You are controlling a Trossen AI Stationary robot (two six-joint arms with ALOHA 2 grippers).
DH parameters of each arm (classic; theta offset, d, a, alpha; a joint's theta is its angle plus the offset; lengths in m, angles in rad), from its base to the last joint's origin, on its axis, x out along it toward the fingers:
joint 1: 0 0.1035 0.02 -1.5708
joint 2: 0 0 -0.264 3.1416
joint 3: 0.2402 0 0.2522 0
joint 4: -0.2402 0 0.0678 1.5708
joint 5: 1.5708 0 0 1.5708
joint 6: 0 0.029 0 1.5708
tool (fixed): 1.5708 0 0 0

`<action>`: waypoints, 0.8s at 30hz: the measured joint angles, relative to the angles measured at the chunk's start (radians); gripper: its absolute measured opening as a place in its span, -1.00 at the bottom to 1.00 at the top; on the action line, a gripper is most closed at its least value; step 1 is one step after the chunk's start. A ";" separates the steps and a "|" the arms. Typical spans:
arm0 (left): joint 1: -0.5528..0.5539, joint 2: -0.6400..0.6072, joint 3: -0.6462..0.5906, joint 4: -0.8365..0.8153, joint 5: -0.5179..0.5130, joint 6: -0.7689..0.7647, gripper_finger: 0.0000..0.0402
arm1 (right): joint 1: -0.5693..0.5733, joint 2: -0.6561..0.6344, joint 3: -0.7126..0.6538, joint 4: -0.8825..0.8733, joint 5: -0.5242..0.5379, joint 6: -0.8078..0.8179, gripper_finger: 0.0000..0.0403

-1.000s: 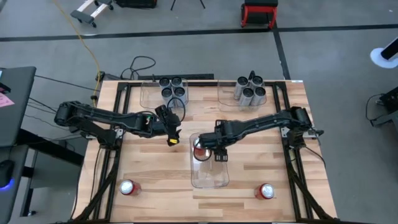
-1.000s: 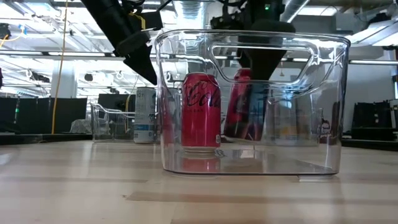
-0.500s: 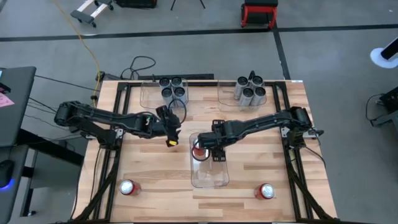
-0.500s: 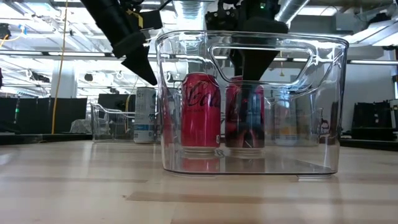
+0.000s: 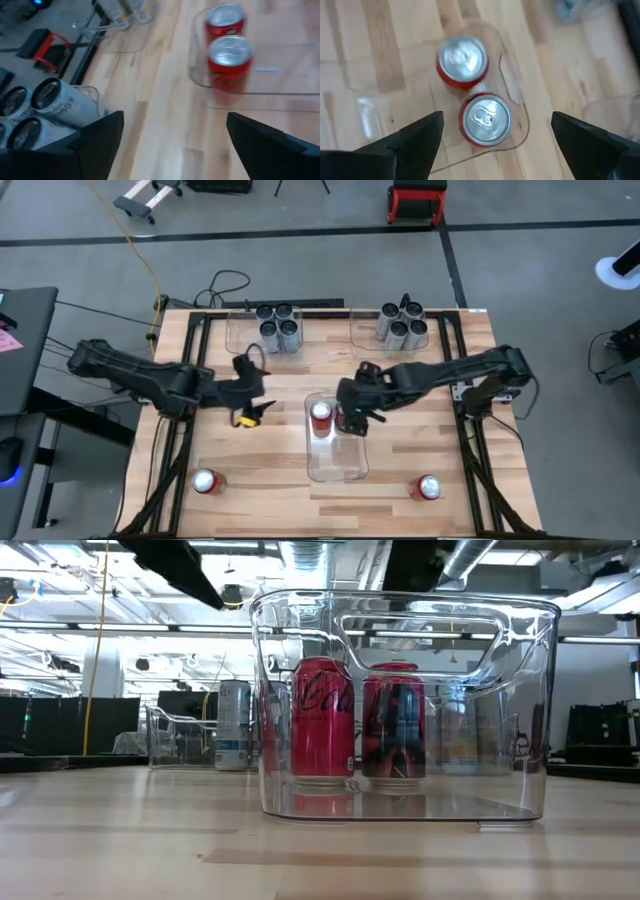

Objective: Sort soda cans
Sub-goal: Put the red-black soda can into the bottom transparent bin

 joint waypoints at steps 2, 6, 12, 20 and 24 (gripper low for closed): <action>-0.045 -0.034 0.000 -0.027 -0.002 -0.040 0.73 | 0.039 -0.033 -0.015 0.016 0.063 0.024 0.91; -0.159 -0.066 0.000 -0.115 -0.095 -0.150 0.73 | 0.124 -0.077 -0.059 0.036 0.184 0.102 0.91; -0.362 -0.048 0.000 -0.238 -0.166 -0.416 0.73 | 0.249 -0.109 -0.155 0.053 0.374 0.249 0.91; -0.551 -0.038 0.002 -0.252 -0.198 -0.711 0.73 | 0.343 -0.110 -0.235 0.058 0.504 0.388 0.91; -0.593 -0.037 0.011 -0.272 -0.189 -0.846 0.73 | 0.361 -0.110 -0.241 0.060 0.525 0.393 0.91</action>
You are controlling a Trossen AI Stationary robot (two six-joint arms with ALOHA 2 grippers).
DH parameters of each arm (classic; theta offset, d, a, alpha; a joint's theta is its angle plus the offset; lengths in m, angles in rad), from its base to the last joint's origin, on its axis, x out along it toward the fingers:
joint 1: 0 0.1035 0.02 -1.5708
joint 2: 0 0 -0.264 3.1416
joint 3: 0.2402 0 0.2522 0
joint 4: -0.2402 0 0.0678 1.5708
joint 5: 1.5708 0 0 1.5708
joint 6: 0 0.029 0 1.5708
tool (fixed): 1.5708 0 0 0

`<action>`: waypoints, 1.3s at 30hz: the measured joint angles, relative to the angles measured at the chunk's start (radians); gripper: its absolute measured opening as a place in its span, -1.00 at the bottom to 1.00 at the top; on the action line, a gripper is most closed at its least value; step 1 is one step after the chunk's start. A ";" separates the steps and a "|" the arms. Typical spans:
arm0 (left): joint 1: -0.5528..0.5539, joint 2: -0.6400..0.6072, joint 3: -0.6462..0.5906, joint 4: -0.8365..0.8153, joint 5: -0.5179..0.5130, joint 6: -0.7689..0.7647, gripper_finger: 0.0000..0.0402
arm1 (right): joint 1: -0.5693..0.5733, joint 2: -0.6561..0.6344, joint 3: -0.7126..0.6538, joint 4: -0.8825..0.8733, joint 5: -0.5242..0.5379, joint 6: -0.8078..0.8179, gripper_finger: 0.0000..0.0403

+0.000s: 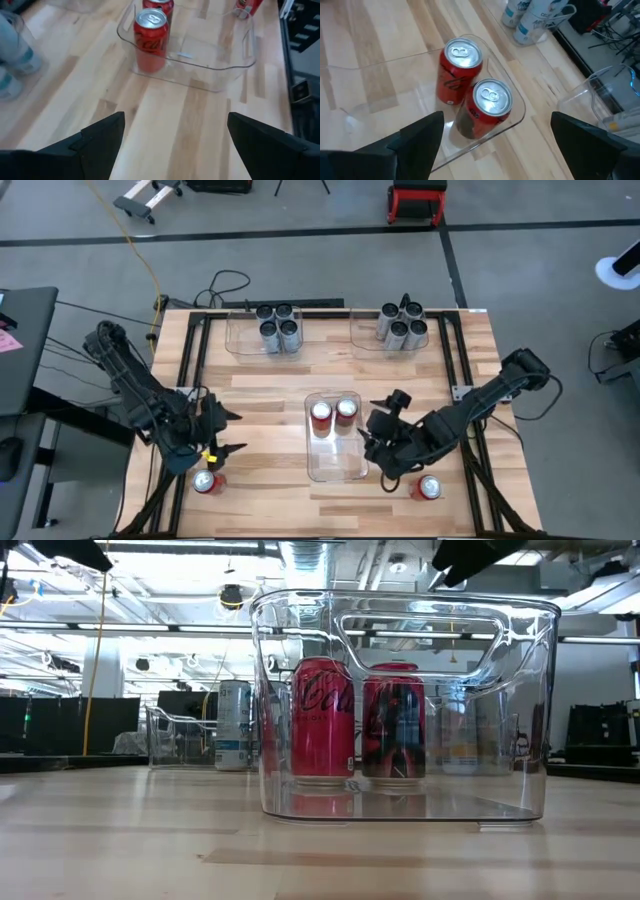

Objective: Sort soda cans
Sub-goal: Put the red-black soda can into the bottom transparent bin

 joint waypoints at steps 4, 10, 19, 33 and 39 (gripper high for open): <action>-0.023 0.005 -0.004 0.002 -0.023 -0.012 0.73 | 0.003 0.000 0.000 0.010 0.002 0.002 0.91; -0.047 0.055 -0.013 0.105 -0.181 0.216 0.73 | 0.001 0.047 0.000 0.080 0.014 -0.003 0.91; -0.057 0.156 -0.013 0.360 -0.051 0.417 0.73 | -0.001 0.178 0.000 0.324 0.019 0.043 0.91; -0.156 0.174 0.101 -0.006 0.447 0.111 0.73 | 0.037 0.174 0.001 0.574 0.043 -0.070 0.91; -0.163 0.174 0.131 -0.075 0.566 0.017 0.73 | 0.018 0.174 0.001 0.576 0.043 -0.027 0.91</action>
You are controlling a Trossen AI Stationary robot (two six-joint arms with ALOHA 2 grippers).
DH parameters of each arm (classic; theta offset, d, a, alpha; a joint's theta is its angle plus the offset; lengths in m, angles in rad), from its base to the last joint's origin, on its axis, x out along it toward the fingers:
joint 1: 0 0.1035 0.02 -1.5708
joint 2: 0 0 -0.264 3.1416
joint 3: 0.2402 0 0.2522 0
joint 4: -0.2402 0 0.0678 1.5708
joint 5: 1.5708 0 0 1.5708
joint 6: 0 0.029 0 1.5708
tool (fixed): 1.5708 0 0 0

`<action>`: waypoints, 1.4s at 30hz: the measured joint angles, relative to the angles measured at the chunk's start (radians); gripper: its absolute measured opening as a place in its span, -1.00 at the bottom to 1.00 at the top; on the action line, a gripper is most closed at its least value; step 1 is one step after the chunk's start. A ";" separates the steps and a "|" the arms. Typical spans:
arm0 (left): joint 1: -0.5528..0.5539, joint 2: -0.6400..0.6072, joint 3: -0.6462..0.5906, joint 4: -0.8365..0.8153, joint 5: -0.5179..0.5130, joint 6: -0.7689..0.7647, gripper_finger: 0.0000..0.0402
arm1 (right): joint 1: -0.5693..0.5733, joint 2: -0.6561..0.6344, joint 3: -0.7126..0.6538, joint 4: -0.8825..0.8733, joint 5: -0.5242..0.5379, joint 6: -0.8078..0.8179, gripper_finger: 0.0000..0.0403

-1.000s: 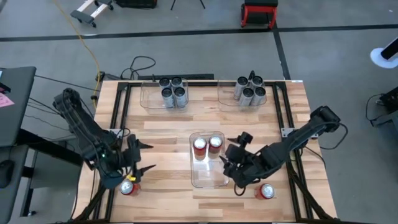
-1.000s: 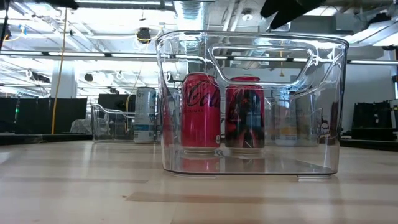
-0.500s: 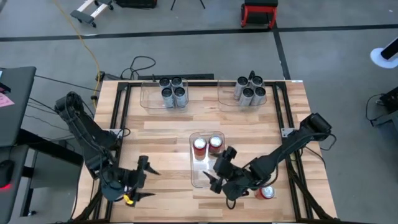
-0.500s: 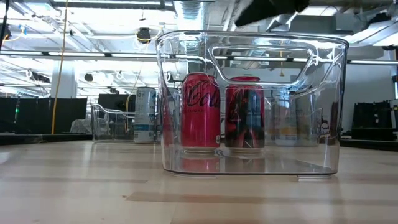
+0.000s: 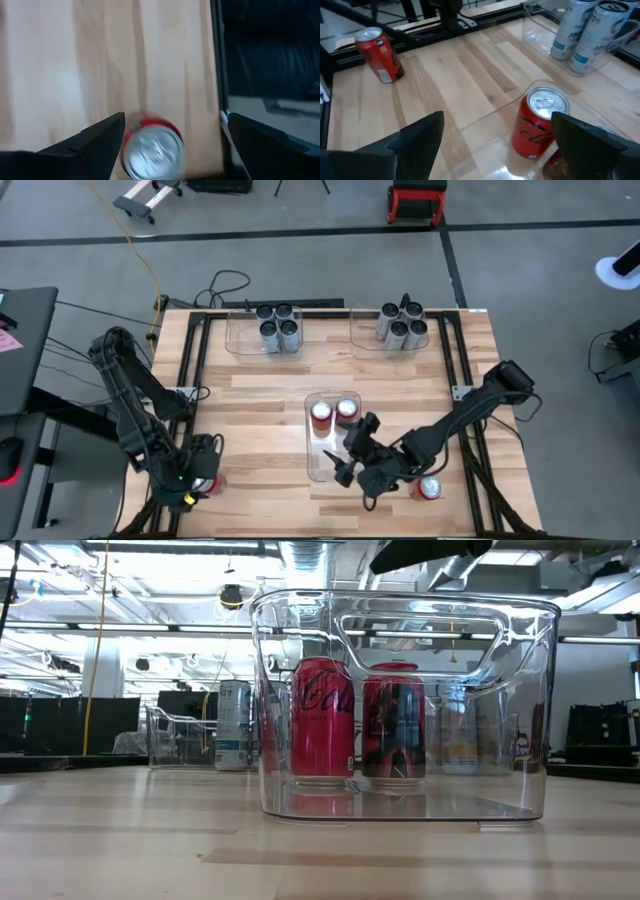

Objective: Sort soda cans
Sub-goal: Put the red-black soda can into the bottom transparent bin

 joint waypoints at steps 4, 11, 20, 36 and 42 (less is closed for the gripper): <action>0.000 0.005 0.000 -0.039 0.079 -0.016 0.73 | -0.004 0.000 0.000 -0.002 0.000 0.033 0.91; -0.013 0.024 -0.003 -0.108 0.059 -0.096 0.73 | 0.008 0.000 0.000 -0.010 -0.002 0.079 0.91; -0.029 0.097 -0.003 -0.107 0.049 -0.114 0.73 | 0.024 0.000 0.000 -0.012 -0.003 0.082 0.91; -0.030 0.223 -0.005 -0.133 0.088 -0.102 0.89 | 0.023 0.000 0.000 -0.032 -0.004 0.081 0.91; -0.030 0.240 -0.022 -0.117 0.053 -0.071 0.70 | 0.023 0.000 0.000 -0.019 -0.003 0.074 0.91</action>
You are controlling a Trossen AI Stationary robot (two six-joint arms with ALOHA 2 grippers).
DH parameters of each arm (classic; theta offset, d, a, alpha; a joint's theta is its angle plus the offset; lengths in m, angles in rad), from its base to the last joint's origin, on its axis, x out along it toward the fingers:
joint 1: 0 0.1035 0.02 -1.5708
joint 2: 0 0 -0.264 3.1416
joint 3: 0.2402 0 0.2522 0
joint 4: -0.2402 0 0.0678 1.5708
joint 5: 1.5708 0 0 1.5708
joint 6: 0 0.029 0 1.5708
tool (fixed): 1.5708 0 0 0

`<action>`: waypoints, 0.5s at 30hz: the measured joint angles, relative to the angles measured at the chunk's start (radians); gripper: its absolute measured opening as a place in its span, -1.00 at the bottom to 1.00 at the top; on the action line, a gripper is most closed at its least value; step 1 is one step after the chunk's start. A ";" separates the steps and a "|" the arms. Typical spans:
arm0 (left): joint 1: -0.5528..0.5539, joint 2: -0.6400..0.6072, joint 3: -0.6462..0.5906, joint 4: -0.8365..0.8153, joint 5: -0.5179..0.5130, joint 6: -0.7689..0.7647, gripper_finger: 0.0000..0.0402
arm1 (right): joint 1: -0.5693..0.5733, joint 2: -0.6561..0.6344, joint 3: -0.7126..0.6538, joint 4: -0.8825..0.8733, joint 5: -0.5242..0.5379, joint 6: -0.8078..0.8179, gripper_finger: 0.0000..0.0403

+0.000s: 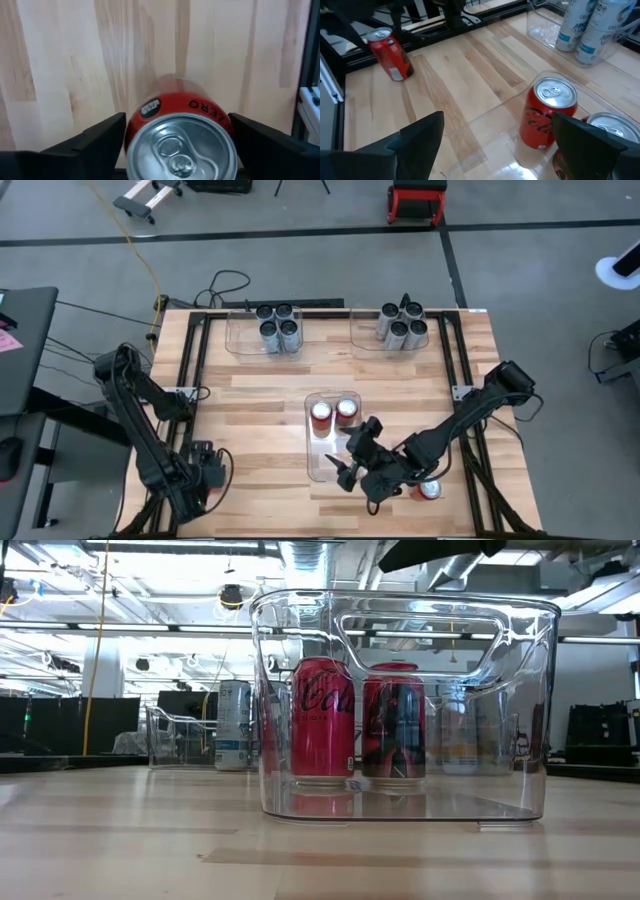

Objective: Sort soda cans
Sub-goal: Put the red-black soda can into the bottom transparent bin

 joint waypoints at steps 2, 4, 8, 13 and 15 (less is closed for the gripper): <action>0.004 -0.002 -0.009 -0.003 -0.004 0.000 0.56 | 0.002 0.000 0.000 0.021 0.000 -0.016 0.91; 0.006 -0.004 -0.016 -0.002 -0.005 -0.011 0.47 | 0.006 0.000 0.000 0.035 0.001 -0.029 0.91; 0.026 -0.006 -0.018 -0.006 -0.004 -0.010 0.47 | 0.007 0.000 0.000 0.043 0.001 -0.038 0.91; 0.071 -0.021 -0.023 -0.013 -0.040 0.004 0.47 | 0.013 0.000 0.000 0.044 0.057 -0.049 0.91; 0.095 -0.029 -0.024 -0.015 -0.053 0.015 0.47 | 0.022 -0.001 0.000 0.040 0.098 -0.057 0.91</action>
